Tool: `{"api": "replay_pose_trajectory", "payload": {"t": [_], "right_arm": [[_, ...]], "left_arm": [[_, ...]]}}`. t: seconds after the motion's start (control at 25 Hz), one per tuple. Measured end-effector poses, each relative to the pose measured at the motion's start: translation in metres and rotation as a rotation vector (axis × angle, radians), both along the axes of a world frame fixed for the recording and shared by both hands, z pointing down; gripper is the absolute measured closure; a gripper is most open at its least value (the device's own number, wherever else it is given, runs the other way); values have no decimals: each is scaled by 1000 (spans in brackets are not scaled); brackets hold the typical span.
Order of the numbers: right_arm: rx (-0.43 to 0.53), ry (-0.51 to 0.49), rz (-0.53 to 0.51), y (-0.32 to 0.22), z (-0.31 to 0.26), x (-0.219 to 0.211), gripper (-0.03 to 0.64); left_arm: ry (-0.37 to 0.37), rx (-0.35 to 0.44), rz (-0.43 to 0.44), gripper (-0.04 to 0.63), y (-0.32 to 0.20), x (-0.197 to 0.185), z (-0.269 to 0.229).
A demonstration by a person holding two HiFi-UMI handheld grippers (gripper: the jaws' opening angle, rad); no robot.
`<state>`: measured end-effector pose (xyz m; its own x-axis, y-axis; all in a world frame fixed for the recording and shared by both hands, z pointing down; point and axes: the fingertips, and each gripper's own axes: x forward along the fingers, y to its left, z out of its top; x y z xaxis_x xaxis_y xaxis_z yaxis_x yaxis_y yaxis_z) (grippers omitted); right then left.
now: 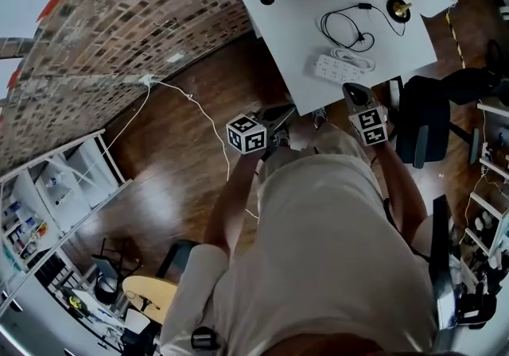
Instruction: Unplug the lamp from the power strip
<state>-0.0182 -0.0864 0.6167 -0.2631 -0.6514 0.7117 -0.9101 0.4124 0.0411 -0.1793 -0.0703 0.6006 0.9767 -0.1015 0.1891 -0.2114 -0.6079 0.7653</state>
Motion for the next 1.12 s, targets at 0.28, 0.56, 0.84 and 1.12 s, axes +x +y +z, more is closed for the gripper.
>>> {"api": "replay_pose_trajectory", "payload": {"t": [0.28,0.56,0.84,1.12], "right_arm": [[3,-59,22,29,-1,-11,615],[78,-167,136,38,-31,33,615],[35,-230,201,118,-33,129,615],[42,-284,197,172,-32,171,615]], "left_arm": [[-47,50,28,592,-2,-19,-4],[-91,79,7,592,35,5,-25],[-201,30,-188,592,77,58,-18],[-197,33,-251,592,149,96,-28]]}}
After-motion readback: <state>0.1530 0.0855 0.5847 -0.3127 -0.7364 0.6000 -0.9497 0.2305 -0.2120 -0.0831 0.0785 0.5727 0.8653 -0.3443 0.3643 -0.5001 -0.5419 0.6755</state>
